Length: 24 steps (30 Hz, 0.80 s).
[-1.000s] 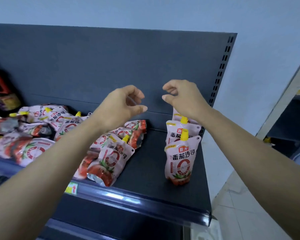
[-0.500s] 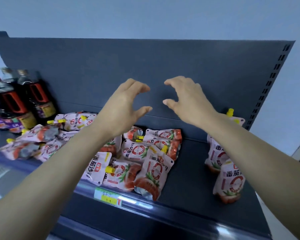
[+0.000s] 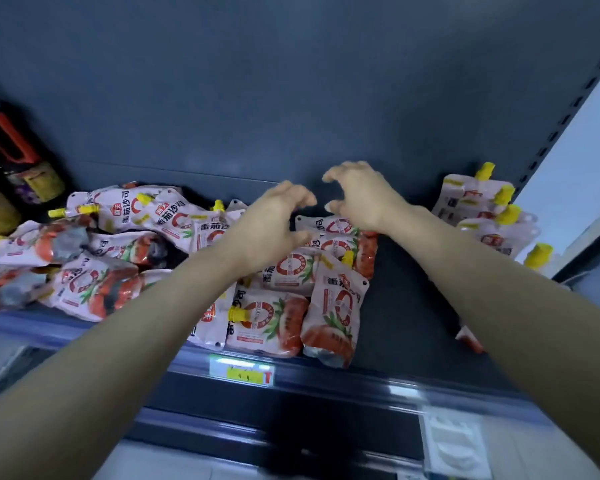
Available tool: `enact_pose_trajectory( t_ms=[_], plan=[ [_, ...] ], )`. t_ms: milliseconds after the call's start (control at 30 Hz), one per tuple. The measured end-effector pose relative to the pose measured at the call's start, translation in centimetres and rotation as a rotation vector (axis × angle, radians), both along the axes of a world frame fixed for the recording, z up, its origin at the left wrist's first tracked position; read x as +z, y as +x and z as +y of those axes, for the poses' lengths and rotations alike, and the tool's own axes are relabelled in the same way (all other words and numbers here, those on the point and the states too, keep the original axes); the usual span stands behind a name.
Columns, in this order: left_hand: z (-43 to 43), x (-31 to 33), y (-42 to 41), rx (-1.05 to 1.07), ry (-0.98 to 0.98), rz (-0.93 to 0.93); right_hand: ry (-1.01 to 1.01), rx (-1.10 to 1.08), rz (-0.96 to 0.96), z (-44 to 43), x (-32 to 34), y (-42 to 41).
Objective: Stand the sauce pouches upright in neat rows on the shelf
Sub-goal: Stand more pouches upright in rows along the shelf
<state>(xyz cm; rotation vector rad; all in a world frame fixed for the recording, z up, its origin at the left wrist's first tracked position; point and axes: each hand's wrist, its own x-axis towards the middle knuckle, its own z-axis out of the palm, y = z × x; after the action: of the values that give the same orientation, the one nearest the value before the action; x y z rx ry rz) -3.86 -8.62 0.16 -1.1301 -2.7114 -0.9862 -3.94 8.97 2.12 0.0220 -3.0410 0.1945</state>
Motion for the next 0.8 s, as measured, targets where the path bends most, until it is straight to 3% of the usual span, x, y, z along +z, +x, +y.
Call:
enact_pose_trajectory(
  t_ms=[167,467,800],
  plan=[
    [1.3,-1.6,-0.5,0.003,-0.098,-0.154,-0.082,-0.030,-0.224,0.6,-2.4,-1.4],
    [3.2,-3.1,0.0,0.031,-0.207,-0.332,-0.217,-0.018,-0.433,0.2,-4.7,-3.6],
    [3.2,-2.9,0.3,0.127,-0.163,-0.407,-0.252,0.030,-0.476,-1.0,-4.9,-5.3]
  ],
)
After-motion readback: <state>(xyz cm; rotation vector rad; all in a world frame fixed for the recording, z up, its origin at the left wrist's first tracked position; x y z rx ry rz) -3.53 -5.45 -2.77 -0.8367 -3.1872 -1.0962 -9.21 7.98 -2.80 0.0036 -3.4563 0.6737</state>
